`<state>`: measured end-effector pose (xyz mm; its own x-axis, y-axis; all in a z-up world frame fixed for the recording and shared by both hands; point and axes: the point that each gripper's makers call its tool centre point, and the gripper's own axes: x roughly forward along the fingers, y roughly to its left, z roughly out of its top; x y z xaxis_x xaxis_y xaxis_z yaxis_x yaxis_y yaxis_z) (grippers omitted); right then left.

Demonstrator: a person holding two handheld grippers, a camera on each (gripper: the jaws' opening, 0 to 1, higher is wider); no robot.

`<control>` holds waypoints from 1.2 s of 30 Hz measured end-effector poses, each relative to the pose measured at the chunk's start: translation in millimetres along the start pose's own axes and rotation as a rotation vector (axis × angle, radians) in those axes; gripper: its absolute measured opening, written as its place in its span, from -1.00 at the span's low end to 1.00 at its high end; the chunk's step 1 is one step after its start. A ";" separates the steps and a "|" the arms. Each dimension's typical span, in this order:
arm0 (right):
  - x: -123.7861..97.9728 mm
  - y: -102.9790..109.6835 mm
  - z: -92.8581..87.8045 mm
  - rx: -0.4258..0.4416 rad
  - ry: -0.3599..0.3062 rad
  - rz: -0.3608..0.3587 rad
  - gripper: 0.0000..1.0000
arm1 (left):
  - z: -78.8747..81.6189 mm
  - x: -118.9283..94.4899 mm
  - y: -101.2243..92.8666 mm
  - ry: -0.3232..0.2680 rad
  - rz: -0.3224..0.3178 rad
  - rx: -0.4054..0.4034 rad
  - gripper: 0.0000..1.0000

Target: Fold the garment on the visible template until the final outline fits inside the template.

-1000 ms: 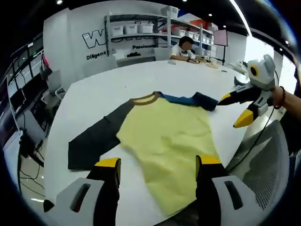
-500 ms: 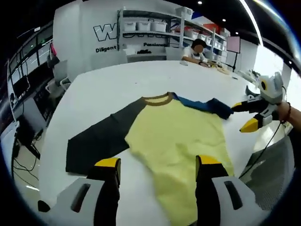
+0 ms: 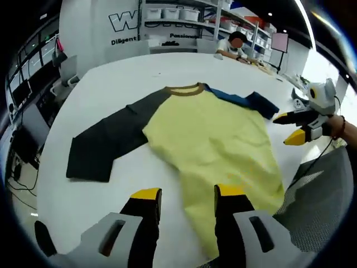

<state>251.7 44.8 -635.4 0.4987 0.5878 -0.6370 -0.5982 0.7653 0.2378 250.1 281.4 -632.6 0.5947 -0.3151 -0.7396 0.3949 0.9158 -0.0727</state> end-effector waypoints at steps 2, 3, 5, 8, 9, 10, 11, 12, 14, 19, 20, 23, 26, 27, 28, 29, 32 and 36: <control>3.5 3.7 -2.6 -0.007 0.008 0.002 0.30 | -6.3 3.2 -0.2 0.023 0.007 0.007 -0.27; 4.1 5.0 -2.8 -0.009 0.008 0.002 0.30 | -7.5 4.5 0.7 0.026 0.010 0.009 -0.25; 6.4 8.8 -3.6 -0.010 0.009 0.009 0.29 | -9.5 6.9 0.1 0.030 -0.001 -0.008 -0.29; 11.4 16.2 -9.6 -0.032 0.031 0.013 0.28 | -13.2 13.2 3.2 0.041 0.016 -0.015 -0.27; 13.1 18.6 -11.6 -0.045 0.037 0.013 0.26 | -14.3 15.6 3.2 0.040 0.020 -0.004 -0.27; 14.3 19.6 -13.1 -0.048 0.041 0.012 0.26 | -14.7 17.2 2.9 0.040 0.019 0.002 -0.28; 15.3 20.2 -13.7 -0.048 0.042 0.011 0.25 | -15.5 18.4 2.3 0.041 0.018 0.003 -0.30; 16.2 21.1 -14.6 -0.052 0.044 0.011 0.25 | -16.8 21.0 1.8 0.047 0.015 0.003 -0.32; 16.9 21.7 -13.7 -0.066 0.045 0.006 0.22 | -19.3 24.3 1.2 0.059 0.012 0.004 -0.36; 19.3 21.1 -12.5 -0.085 0.033 0.000 0.17 | -21.6 29.5 -0.5 0.055 0.012 0.017 -0.55; 20.7 21.3 -14.2 -0.081 0.036 -0.001 0.17 | -22.4 30.4 -1.3 0.057 0.009 0.016 -0.57; 23.1 23.0 -20.3 -0.102 0.059 -0.001 0.16 | -25.6 33.8 -3.1 0.066 0.004 0.016 -0.65; 22.7 24.2 -18.5 -0.104 0.054 0.003 0.16 | -24.8 35.1 -1.6 0.061 0.011 0.015 -0.66; 22.8 24.3 -18.3 -0.104 0.053 0.003 0.15 | -24.7 35.2 -1.5 0.065 0.011 0.016 -0.68; 22.8 24.1 -18.1 -0.104 0.052 0.004 0.15 | -24.4 35.3 -1.7 0.064 0.010 0.019 -0.69; 22.8 24.0 -18.0 -0.105 0.052 0.003 0.15 | -24.0 35.3 -1.8 0.064 0.014 0.027 -0.71; 22.4 24.2 -17.0 -0.105 0.049 0.004 0.13 | -19.6 31.0 -1.4 0.065 0.032 0.050 -0.88; 22.0 23.3 -14.3 -0.098 0.039 0.002 0.12 | -8.0 23.5 -2.4 0.052 0.053 0.074 -0.87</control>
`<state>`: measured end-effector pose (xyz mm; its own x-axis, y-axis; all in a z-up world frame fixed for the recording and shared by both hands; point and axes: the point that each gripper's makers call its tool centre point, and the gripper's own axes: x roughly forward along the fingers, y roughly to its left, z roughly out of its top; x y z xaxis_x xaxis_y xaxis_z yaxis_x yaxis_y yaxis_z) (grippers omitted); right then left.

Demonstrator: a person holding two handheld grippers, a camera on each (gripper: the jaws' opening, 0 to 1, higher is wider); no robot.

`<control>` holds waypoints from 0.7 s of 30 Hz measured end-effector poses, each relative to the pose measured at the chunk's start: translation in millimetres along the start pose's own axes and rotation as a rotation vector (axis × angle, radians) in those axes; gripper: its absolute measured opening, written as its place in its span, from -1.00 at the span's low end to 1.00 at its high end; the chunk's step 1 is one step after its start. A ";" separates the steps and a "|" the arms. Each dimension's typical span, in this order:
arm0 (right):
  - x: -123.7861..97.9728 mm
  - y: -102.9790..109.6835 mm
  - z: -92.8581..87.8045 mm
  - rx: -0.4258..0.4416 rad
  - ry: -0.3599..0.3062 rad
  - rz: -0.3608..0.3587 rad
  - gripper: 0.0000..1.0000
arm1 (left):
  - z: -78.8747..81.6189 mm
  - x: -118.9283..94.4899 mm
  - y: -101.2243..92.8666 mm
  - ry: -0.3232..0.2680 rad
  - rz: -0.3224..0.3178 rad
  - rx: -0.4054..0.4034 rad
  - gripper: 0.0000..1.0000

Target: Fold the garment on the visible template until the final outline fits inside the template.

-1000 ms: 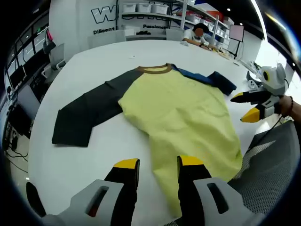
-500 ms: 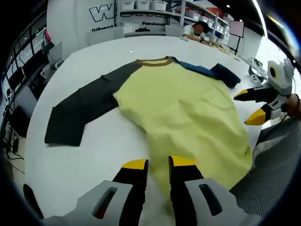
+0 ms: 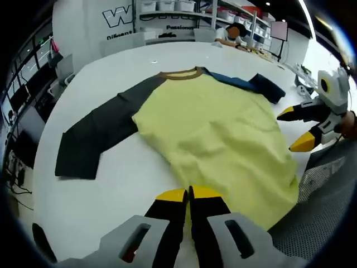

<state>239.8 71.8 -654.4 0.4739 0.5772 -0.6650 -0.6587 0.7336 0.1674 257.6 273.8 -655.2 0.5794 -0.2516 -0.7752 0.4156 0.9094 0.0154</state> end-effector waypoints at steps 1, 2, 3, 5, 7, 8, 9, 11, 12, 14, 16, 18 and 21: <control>-0.2 0.0 0.8 0.000 -0.002 0.000 0.12 | 2.8 -0.3 -0.7 -0.009 0.002 0.017 -0.88; -0.3 0.1 1.1 0.000 -0.004 0.000 0.13 | 6.0 -2.5 -6.2 -0.013 -0.017 0.023 -0.88; -0.3 0.7 1.7 0.000 -0.007 0.003 0.13 | 8.0 -3.7 -7.8 -0.015 -0.020 0.021 -0.88; -0.4 1.3 2.5 -0.003 -0.008 0.005 0.13 | 15.2 -6.4 -13.3 -0.026 -0.040 0.022 -0.88; -0.2 1.3 2.9 -0.004 -0.010 0.006 0.13 | 23.9 -8.5 -18.3 -0.034 -0.054 0.017 -0.87; -0.2 1.1 3.2 -0.003 -0.011 0.006 0.13 | 27.9 -8.8 -20.0 -0.037 -0.057 0.018 -0.87; -0.2 1.1 3.4 -0.002 -0.012 0.007 0.13 | 33.0 -8.7 -22.2 -0.039 -0.062 0.019 -0.87; -0.4 1.0 3.6 -0.002 -0.013 0.006 0.13 | 40.0 -6.8 -25.8 -0.043 -0.072 0.022 -0.87; -0.4 0.8 3.9 -0.002 -0.015 0.005 0.13 | 42.9 -5.2 -27.2 -0.048 -0.076 0.021 -0.87; -1.3 1.0 4.8 0.001 -0.019 0.004 0.13 | 47.2 -1.6 -32.3 -0.040 -0.092 0.022 -0.87; -1.4 0.2 4.5 0.001 -0.018 0.004 0.13 | 51.7 1.7 -38.0 -0.036 -0.094 0.033 -0.87; -1.4 -0.3 4.8 0.002 -0.020 0.002 0.13 | 55.0 3.3 -46.1 -0.035 -0.097 0.042 -0.84; -1.3 -0.1 5.5 0.002 -0.021 0.002 0.13 | 54.9 8.7 -52.3 -0.022 -0.082 0.063 -0.71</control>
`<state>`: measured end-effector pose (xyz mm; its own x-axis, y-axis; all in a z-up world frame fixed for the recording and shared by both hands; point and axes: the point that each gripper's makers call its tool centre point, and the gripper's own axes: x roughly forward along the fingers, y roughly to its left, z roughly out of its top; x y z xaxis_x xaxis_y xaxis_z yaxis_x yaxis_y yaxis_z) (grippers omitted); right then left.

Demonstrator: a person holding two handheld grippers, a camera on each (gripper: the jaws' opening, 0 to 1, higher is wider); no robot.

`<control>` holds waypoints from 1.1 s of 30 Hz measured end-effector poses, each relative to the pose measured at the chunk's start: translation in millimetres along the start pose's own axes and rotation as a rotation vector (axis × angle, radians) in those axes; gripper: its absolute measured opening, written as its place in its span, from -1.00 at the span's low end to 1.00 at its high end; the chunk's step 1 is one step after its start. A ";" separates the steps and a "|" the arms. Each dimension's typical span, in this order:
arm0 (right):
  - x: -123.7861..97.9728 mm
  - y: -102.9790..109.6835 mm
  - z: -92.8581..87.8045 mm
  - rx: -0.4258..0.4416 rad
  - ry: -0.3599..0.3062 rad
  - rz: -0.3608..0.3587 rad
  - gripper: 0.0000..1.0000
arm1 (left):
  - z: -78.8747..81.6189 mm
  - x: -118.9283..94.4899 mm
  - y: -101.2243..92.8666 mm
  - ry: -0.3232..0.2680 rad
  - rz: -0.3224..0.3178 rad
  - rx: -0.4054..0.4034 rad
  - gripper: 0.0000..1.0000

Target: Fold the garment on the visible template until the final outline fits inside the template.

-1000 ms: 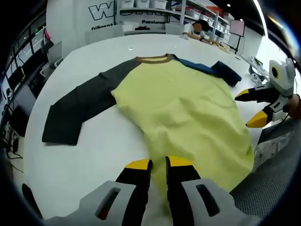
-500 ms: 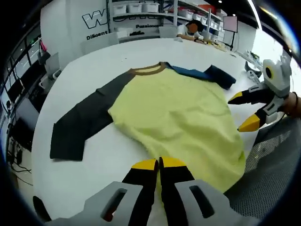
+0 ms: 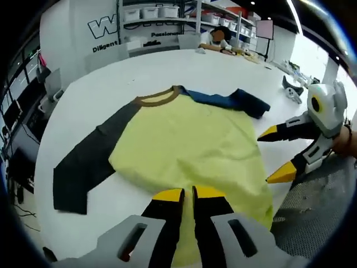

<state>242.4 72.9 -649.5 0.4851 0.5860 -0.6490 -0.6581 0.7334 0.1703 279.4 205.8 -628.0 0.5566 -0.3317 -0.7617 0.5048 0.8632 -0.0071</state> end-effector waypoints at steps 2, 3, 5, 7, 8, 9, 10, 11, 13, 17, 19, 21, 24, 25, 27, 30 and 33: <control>0.1 2.3 0.9 -0.003 -0.001 0.007 0.13 | -0.2 7.0 -4.0 0.007 -0.004 -0.005 -0.64; 0.2 4.4 1.6 -0.006 0.001 0.010 0.13 | -0.7 9.5 -6.0 0.019 -0.011 -0.003 -0.60; -0.2 9.3 4.6 -0.022 -0.002 0.018 0.13 | -1.1 13.9 -8.0 0.038 -0.017 -0.001 -0.51; -0.2 19.2 13.0 -0.041 -0.022 0.035 0.13 | 1.7 18.2 -6.9 0.038 -0.016 -0.001 -0.50; 0.6 23.1 15.5 -0.044 -0.026 0.042 0.13 | 1.9 20.4 -6.0 0.046 -0.015 -0.005 -0.50; 2.5 29.3 19.3 -0.054 -0.034 0.054 0.12 | 1.9 21.6 -6.5 0.052 -0.021 -0.003 -0.50; 3.3 32.1 20.4 -0.060 -0.035 0.061 0.12 | 2.0 22.1 -6.7 0.053 -0.023 -0.002 -0.48; 5.9 38.5 22.5 -0.074 -0.037 0.072 0.12 | 3.3 23.3 -6.6 0.049 -0.028 -0.002 -0.45; 11.4 49.5 23.8 -0.099 -0.031 0.094 0.11 | 6.3 23.6 -5.7 0.044 -0.038 0.000 -0.39; 16.9 62.7 25.4 -0.124 -0.024 0.120 0.10 | 19.1 15.1 4.2 -0.018 -0.032 0.001 -0.28; 20.8 72.9 27.5 -0.151 -0.023 0.140 0.09 | 21.8 8.4 13.8 -0.039 -0.031 -0.025 -0.20; 23.5 78.5 27.8 -0.165 -0.020 0.151 0.08 | 22.6 4.3 20.0 -0.058 -0.021 -0.037 -0.16; 27.8 92.1 29.2 -0.193 -0.020 0.174 0.06 | 21.7 -5.5 31.5 -0.085 -0.003 -0.059 -0.03; 28.8 96.2 29.8 -0.198 -0.023 0.182 0.05 | 21.6 -7.9 33.4 -0.094 -0.001 -0.065 0.03; 33.1 107.1 30.4 -0.223 -0.023 0.201 0.04 | 19.8 -13.6 35.5 -0.105 -0.003 -0.068 0.13; 38.1 117.1 31.7 -0.245 -0.022 0.215 0.03 | 16.1 -19.7 40.8 -0.110 0.015 -0.062 0.22; 45.1 127.4 33.4 -0.263 -0.027 0.232 0.00 | 12.6 -27.5 46.9 -0.117 0.033 -0.071 0.30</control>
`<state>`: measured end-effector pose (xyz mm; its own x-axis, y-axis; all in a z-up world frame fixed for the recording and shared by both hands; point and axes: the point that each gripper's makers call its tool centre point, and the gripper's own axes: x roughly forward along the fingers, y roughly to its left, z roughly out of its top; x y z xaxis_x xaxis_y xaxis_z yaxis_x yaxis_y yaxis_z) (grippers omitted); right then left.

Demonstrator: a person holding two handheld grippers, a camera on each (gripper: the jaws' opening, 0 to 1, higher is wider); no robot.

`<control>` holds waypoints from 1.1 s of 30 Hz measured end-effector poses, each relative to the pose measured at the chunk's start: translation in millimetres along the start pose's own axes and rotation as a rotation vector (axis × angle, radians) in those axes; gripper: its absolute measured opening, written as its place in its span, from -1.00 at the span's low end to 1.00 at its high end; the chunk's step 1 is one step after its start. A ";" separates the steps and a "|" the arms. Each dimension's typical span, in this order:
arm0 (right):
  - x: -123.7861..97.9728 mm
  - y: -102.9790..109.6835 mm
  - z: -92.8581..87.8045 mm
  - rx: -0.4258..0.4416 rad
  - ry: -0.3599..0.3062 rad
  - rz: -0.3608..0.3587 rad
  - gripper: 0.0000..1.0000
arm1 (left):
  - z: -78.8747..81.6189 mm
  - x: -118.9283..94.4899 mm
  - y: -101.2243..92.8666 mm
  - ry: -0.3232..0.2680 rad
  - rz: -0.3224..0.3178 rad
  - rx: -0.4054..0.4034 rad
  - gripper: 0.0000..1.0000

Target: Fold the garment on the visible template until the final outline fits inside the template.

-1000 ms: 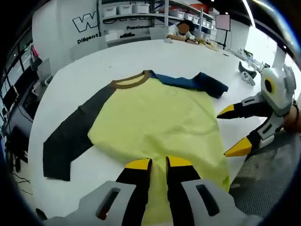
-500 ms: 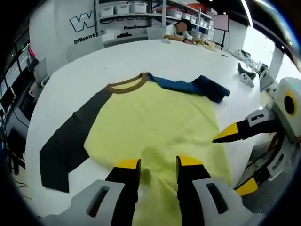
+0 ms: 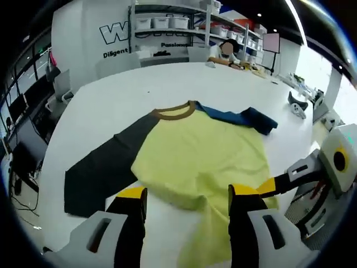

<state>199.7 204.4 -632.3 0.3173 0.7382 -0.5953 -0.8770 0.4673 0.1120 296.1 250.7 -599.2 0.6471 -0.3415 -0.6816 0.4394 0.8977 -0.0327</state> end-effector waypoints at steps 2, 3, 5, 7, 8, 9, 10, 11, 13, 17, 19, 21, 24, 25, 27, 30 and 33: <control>7.3 5.5 1.4 -0.021 0.004 0.013 -0.02 | -0.8 -4.2 2.5 -0.004 0.005 -0.004 0.38; 10.1 7.2 1.9 -0.026 0.007 0.015 -0.03 | -1.4 -6.6 4.1 -0.008 0.003 0.003 0.41; 16.9 12.8 3.5 -0.041 0.008 0.025 -0.04 | -0.5 -12.2 8.1 -0.023 0.016 0.019 0.52; 24.0 17.5 4.7 -0.045 0.010 0.034 -0.05 | -1.7 -15.7 12.1 -0.027 0.023 0.026 0.60; 27.6 19.4 5.5 -0.049 0.008 0.036 -0.06 | -2.0 -17.8 14.5 -0.031 0.030 0.032 0.65; 30.3 21.0 5.5 -0.052 0.012 0.039 -0.09 | -2.3 -19.1 15.7 -0.033 0.031 0.036 0.70; 33.8 23.0 6.1 -0.061 0.013 0.040 -0.12 | -3.2 -20.7 16.3 -0.032 0.030 0.043 0.76; 36.3 24.0 6.6 -0.071 0.010 0.039 -0.15 | -3.3 -22.2 16.7 -0.036 0.029 0.047 0.81; 42.2 25.3 6.6 -0.084 0.019 0.037 -0.20 | -2.1 -25.0 19.4 -0.060 0.034 0.062 0.89; 53.3 28.4 6.6 -0.109 0.030 0.046 -0.26 | -9.2 -27.3 24.1 -0.064 0.040 0.078 0.98; 58.1 29.8 4.7 -0.133 0.041 0.045 -0.27 | -13.7 -29.3 26.7 -0.058 0.053 0.104 0.98; 60.8 30.3 4.5 -0.139 0.045 0.048 -0.27 | -17.2 -30.3 28.4 -0.054 0.052 0.096 0.98; 63.9 28.8 4.4 -0.159 0.052 0.043 -0.32 | -22.8 -33.2 31.3 -0.047 0.056 0.085 0.98; 65.4 28.5 4.0 -0.161 0.053 0.044 -0.33 | -23.4 -34.4 32.0 -0.049 0.057 0.084 0.98; 67.4 28.6 1.4 -0.165 0.063 0.043 -0.33 | -24.4 -36.3 34.9 -0.048 0.062 0.079 0.98; 70.0 26.5 -4.4 -0.202 0.089 0.031 -0.37 | -25.3 -39.5 36.7 -0.052 0.061 0.076 0.98; 71.0 26.4 -6.6 -0.214 0.092 0.027 -0.49 | -26.3 -42.9 38.5 -0.053 0.064 0.079 0.98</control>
<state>196.7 265.9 -676.9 0.2670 0.6970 -0.6655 -0.9444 0.3268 -0.0367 268.9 307.2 -590.4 0.7064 -0.3006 -0.6408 0.4429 0.8939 0.0690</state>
